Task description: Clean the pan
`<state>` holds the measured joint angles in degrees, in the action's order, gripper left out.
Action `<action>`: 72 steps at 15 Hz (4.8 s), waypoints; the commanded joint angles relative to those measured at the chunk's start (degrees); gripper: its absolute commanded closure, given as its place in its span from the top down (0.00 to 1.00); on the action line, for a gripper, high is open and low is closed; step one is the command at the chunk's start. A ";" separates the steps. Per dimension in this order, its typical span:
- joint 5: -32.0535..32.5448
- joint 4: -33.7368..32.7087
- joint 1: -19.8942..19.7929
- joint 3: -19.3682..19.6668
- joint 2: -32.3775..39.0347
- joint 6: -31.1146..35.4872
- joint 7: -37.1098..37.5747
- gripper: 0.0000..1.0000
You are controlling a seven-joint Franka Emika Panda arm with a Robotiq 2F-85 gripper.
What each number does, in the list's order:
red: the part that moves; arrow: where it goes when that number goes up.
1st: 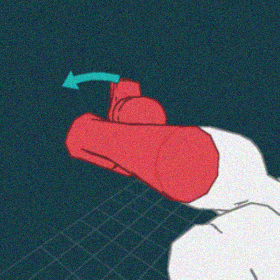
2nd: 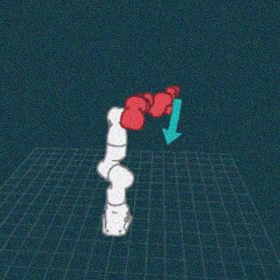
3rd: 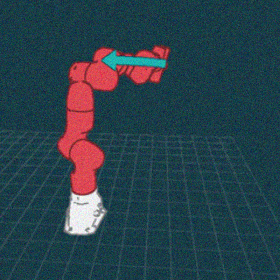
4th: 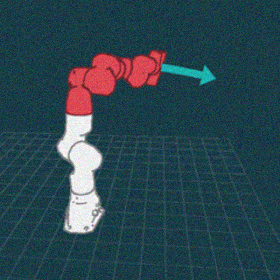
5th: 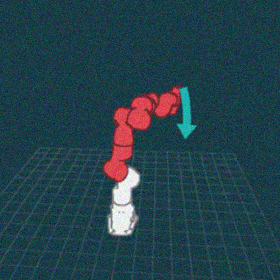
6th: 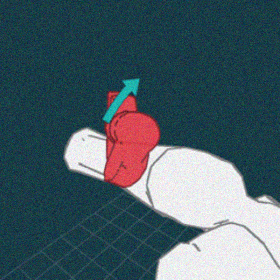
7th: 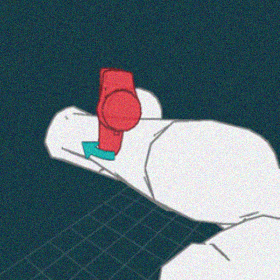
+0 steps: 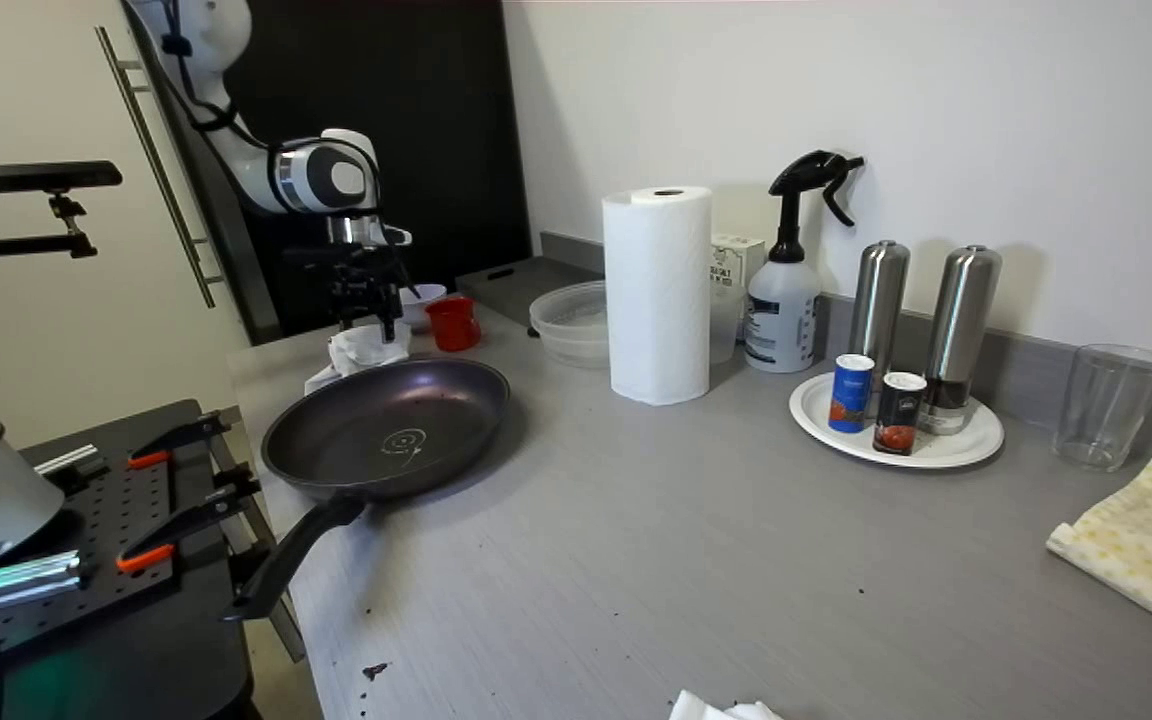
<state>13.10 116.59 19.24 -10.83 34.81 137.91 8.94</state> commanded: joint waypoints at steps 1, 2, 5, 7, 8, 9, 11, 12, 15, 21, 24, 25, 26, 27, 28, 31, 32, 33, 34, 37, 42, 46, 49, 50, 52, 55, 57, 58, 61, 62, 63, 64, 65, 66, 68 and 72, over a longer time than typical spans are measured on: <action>-0.89 -0.18 0.46 0.91 1.79 3.38 -0.91 1.00; -1.15 0.34 0.37 0.92 1.84 4.13 -0.90 1.00; -1.32 3.11 0.59 1.37 0.98 6.34 0.15 1.00; -1.13 4.99 0.83 1.75 0.21 7.78 0.82 1.00; -1.03 6.05 0.94 2.01 -0.26 8.74 1.22 1.00; -0.99 7.04 1.02 2.24 -0.73 9.63 1.56 1.00; -1.14 8.78 0.99 2.56 -1.50 11.59 2.04 1.00; -1.11 9.45 1.02 2.71 -1.80 12.49 2.13 0.75; -0.87 11.02 1.41 3.28 -2.80 14.37 2.37 0.60; -0.43 12.85 2.40 4.13 -5.73 14.89 3.35 0.12; 0.09 13.70 3.40 4.58 -7.91 14.12 4.69 0.00; 0.35 14.09 3.84 4.78 -8.73 13.94 5.35 0.02; 0.52 14.64 4.17 4.73 -9.78 13.62 5.76 0.04; 0.90 15.27 4.72 4.99 -10.89 13.61 6.68 0.04; 0.95 16.08 4.87 4.80 -12.30 13.15 6.90 0.04; 0.59 19.45 4.70 3.85 -17.29 12.71 7.38 0.04; 0.56 20.96 4.55 3.65 -19.36 12.94 7.64 0.04; -0.17 22.51 3.75 2.87 -21.62 12.74 6.71 0.04; -0.45 23.80 3.32 2.52 -23.67 12.64 6.64 0.04; -3.28 27.76 0.83 0.76 -30.59 11.66 4.70 0.04; -8.15 32.15 -2.78 -0.14 -41.53 8.71 4.52 0.04; -11.84 33.58 -6.34 1.41 -48.05 6.10 3.39 0.04; -13.11 33.69 -9.47 3.40 -50.80 4.55 2.52 0.04; -13.57 33.55 -10.47 4.28 -51.20 4.22 1.92 0.04; -13.32 33.13 -12.90 5.85 -51.56 4.07 1.93 0.04; -12.34 32.25 -16.74 7.81 -50.75 4.64 3.20 0.04; -12.17 31.50 -18.98 9.11 -49.26 4.98 3.22 0.04; -12.14 31.29 -19.84 9.62 -48.64 5.31 3.02 0.04; -11.72 30.50 -21.89 10.78 -46.12 6.80 2.87 0.04; -11.68 30.11 -22.35 11.17 -44.91 7.53 2.66 0.04; -11.43 29.59 -22.80 11.39 -43.59 8.11 2.77 0.04; -11.58 28.99 -23.06 11.76 -42.02 8.89 2.35 0.04; -11.57 28.44 -23.33 12.00 -40.54 9.68 2.42 0.04; -11.65 27.80 -23.51 12.34 -38.74 10.60 2.21 0.04; -12.36 26.28 -23.66 13.13 -35.24 12.00 1.20 0.04; -14.48 23.52 -24.14 14.58 -28.91 14.09 -1.93 0.04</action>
<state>1.16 143.30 -4.60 2.85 0.90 150.52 10.55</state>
